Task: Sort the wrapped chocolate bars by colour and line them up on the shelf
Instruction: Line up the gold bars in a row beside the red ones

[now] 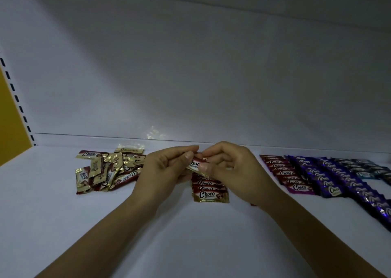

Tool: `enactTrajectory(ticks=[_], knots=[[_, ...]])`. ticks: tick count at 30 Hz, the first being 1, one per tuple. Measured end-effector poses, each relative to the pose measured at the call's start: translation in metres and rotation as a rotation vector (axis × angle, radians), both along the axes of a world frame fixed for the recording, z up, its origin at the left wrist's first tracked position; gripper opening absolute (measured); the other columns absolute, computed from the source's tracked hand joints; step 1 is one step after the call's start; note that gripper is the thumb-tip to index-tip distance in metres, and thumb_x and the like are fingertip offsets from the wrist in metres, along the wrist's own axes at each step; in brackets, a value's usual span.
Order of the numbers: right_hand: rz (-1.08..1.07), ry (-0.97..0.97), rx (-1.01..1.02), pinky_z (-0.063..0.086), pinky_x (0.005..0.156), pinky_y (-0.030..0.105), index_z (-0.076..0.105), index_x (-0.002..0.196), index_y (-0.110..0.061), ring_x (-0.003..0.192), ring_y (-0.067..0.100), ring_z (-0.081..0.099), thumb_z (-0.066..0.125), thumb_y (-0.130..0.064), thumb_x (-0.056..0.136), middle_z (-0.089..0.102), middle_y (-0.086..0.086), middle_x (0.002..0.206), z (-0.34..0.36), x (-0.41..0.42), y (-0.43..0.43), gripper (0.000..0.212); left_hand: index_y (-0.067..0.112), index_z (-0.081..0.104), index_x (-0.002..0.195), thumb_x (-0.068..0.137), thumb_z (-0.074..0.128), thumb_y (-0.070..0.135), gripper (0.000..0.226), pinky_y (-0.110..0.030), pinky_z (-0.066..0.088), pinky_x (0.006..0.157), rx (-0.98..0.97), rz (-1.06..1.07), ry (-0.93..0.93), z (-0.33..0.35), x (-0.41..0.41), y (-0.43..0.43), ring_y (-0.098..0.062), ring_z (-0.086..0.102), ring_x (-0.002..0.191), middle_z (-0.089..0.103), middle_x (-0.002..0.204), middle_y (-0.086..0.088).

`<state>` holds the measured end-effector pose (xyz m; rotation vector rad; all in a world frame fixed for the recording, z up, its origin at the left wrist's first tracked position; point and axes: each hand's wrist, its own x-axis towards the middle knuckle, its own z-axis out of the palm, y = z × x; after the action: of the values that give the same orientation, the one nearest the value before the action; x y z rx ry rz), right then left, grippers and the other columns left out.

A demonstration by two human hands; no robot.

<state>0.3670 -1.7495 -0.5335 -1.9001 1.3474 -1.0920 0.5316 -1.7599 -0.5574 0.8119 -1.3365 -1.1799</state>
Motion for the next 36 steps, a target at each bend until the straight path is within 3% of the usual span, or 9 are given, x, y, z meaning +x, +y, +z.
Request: enactTrajectory(ticks=[5, 11, 14, 17, 21, 25, 27, 31, 36], knots=[[-0.026, 0.055, -0.058, 0.046, 0.057, 0.010, 0.068, 0.089, -0.025, 0.066, 0.003, 0.067, 0.075, -0.021, 0.079, 0.072, -0.004, 0.074, -0.001, -0.006, -0.001, 0.012, 0.027, 0.063, 0.113, 0.092, 0.053, 0.014, 0.027, -0.013, 0.052, 0.062, -0.019, -0.029, -0.032, -0.003, -0.001, -0.001, -0.001, 0.070, 0.074, 0.075, 0.078, 0.010], [-0.032, 0.115, -0.037, 0.054, 0.061, 0.018, 0.069, 0.084, -0.026, 0.068, 0.009, 0.068, 0.074, -0.014, 0.079, 0.072, -0.001, 0.075, 0.009, -0.014, -0.001, 0.014, 0.035, 0.053, 0.126, 0.101, 0.040, 0.017, 0.034, -0.014, 0.054, 0.076, -0.028, -0.064, -0.011, -0.003, -0.001, -0.001, 0.001, 0.066, 0.100, 0.072, 0.106, 0.014], [0.064, 0.258, 0.071, 0.054, 0.063, 0.017, 0.072, 0.080, -0.022, 0.067, 0.007, 0.069, 0.077, -0.013, 0.076, 0.073, -0.003, 0.073, 0.016, -0.021, 0.000, 0.011, 0.034, 0.050, 0.129, 0.103, 0.037, 0.018, 0.034, -0.019, 0.051, 0.085, -0.080, 0.081, -0.071, -0.004, 0.002, -0.005, 0.000, 0.063, 0.106, 0.069, 0.113, 0.015], [0.134, 0.404, 0.177, 0.047, 0.055, 0.011, 0.072, 0.072, -0.026, 0.060, -0.003, 0.063, 0.079, -0.015, 0.073, 0.070, -0.008, 0.068, 0.011, -0.017, 0.003, 0.013, 0.027, 0.052, 0.132, 0.103, 0.036, 0.015, 0.035, -0.013, 0.048, 0.078, -0.278, 0.283, -0.434, -0.011, 0.013, -0.008, -0.005, 0.064, 0.103, 0.067, 0.118, 0.013], [0.089, 0.593, 0.142, 0.034, 0.066, 0.007, 0.072, 0.070, -0.034, 0.063, -0.009, 0.055, 0.078, -0.031, 0.073, 0.060, -0.022, 0.063, 0.002, -0.014, 0.002, 0.008, 0.016, 0.053, 0.136, 0.097, 0.042, 0.004, 0.042, -0.035, 0.045, 0.095, -0.518, 0.354, -1.016, -0.022, 0.018, -0.014, -0.026, 0.058, 0.116, 0.062, 0.130, -0.005], [0.064, 0.656, 0.140, 0.039, 0.095, 0.034, 0.075, 0.082, -0.029, 0.073, -0.004, 0.050, 0.076, -0.033, 0.076, 0.056, -0.025, 0.069, -0.001, -0.011, 0.003, 0.008, 0.011, 0.056, 0.132, 0.093, 0.045, 0.000, 0.043, -0.044, 0.037, 0.106, -0.492, 0.276, -1.068, -0.024, 0.018, -0.020, -0.026, 0.048, 0.129, 0.056, 0.137, -0.007], [0.051, 0.674, 0.120, 0.038, 0.101, 0.038, 0.073, 0.081, -0.028, 0.081, -0.001, 0.053, 0.075, -0.032, 0.077, 0.058, -0.023, 0.077, 0.000, -0.009, 0.005, 0.006, 0.011, 0.058, 0.131, 0.093, 0.040, 0.006, 0.042, -0.045, 0.037, 0.107, -0.500, 0.274, -1.060, -0.024, 0.020, -0.021, -0.026, 0.048, 0.130, 0.056, 0.137, -0.007], [0.040, 0.655, 0.091, 0.040, 0.099, 0.037, 0.060, 0.069, -0.029, 0.086, 0.003, 0.056, 0.074, -0.022, 0.076, 0.055, -0.020, 0.079, 0.000, -0.006, 0.007, 0.017, 0.022, 0.052, 0.136, 0.096, 0.038, 0.024, 0.043, -0.041, 0.024, 0.112, -0.485, 0.279, -1.180, -0.027, 0.025, -0.026, -0.021, 0.037, 0.136, 0.047, 0.145, 0.001], [-0.019, 0.538, 0.041, 0.054, 0.081, 0.035, 0.049, 0.063, -0.028, 0.082, 0.009, 0.061, 0.071, -0.012, 0.076, 0.060, -0.009, 0.083, -0.004, -0.007, 0.006, 0.030, 0.050, 0.031, 0.142, 0.093, 0.026, 0.063, 0.051, -0.062, -0.005, 0.112, -0.272, 0.314, -1.530, -0.033, 0.035, -0.032, -0.022, 0.004, 0.149, 0.010, 0.161, 0.008]])
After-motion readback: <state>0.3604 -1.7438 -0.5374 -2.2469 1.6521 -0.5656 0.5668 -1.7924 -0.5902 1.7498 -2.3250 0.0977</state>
